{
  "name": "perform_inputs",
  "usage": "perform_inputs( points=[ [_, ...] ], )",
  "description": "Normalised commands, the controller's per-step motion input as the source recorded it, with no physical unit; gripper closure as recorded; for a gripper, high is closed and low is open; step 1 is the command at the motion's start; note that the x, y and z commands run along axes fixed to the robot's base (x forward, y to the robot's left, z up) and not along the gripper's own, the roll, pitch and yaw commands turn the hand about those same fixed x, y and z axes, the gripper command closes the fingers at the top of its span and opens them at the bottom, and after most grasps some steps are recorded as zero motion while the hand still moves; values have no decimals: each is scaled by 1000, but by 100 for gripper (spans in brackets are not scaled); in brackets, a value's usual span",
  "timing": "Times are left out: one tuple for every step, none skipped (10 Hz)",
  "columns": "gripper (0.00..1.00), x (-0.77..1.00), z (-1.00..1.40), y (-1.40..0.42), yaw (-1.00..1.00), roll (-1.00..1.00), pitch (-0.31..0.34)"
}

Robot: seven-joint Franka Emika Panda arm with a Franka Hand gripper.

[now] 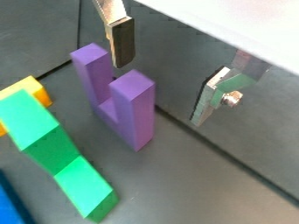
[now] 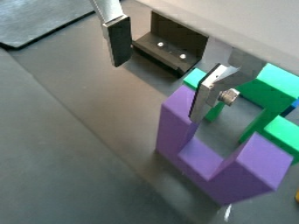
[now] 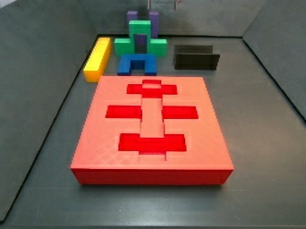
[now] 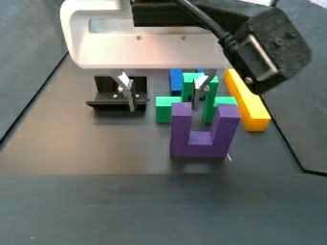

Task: Pick up the purple object. Move up. Move to above the board. Insert the purple object.
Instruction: Pick up the purple object.

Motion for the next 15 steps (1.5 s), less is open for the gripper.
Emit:
perform_inputs(
  points=[
    [0,-271,0,-286,0,71,0],
    [0,-143,-111,-200,0,103,0],
    [0,-226,-174,0,0,101,0],
    [0,-251,-251,223,54,66,-9],
    [0,-186,-277,277,66,97,0],
    [0,-166,-254,280,60,80,0],
    [0,-129,-357,0,0,7,-27],
    [0,0,-346,-9,0,70,0],
    [0,9,-329,-106,0,99,0],
    [0,0,-246,-37,0,97,0],
    [0,0,-243,-89,0,64,0],
    [0,0,0,0,0,13,7],
    [0,0,0,-54,0,7,0],
    [0,0,0,-134,-43,97,7],
    [0,80,0,-40,-66,104,50]
  ],
)
